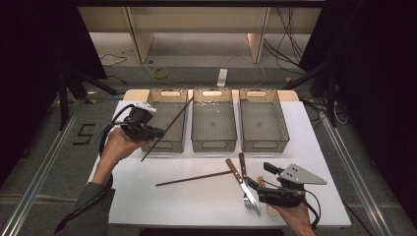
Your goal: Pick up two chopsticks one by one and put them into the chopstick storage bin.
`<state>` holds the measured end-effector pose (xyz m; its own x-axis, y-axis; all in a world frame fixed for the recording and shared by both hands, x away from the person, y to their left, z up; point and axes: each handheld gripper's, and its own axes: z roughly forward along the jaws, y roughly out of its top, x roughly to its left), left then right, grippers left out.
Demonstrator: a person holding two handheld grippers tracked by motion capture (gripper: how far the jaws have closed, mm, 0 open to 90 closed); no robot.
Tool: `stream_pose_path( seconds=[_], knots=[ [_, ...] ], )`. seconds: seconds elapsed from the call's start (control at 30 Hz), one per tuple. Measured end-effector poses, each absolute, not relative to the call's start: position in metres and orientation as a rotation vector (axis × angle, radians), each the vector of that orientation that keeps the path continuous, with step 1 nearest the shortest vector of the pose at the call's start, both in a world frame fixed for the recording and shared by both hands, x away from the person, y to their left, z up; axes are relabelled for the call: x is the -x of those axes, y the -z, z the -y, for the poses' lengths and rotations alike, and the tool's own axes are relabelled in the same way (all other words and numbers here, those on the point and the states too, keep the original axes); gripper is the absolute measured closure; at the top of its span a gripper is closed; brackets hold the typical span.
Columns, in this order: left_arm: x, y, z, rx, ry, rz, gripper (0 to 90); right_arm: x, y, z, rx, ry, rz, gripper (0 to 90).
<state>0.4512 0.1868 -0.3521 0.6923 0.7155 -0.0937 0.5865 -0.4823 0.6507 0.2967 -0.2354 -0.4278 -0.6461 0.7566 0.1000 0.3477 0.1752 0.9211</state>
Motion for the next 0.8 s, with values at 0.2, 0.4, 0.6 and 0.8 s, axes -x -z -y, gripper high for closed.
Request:
stream_pose_path(
  seconds=[0.2, 0.4, 0.6, 0.8],
  knots=[
    [-0.464, 0.338, -0.189, -2.219, -0.293, -1.011, 85.5, -0.298, 0.428, 0.236, -1.044, -1.480, -2.069, 20.3],
    [-0.478, 0.326, -0.186, -2.220, -0.319, -1.027, 85.5, -0.297, 0.427, 0.235, -1.042, -1.482, -2.071, 20.3],
    [-0.494, 0.325, -0.184, -2.204, -0.356, -1.054, 85.6, -0.297, 0.428, 0.236, -1.042, -1.484, -2.075, 20.3],
    [-0.504, 0.327, -0.186, -2.175, -0.371, -1.086, 85.5, -0.297, 0.427, 0.236, -1.042, -1.485, -2.072, 20.4]
  ],
)
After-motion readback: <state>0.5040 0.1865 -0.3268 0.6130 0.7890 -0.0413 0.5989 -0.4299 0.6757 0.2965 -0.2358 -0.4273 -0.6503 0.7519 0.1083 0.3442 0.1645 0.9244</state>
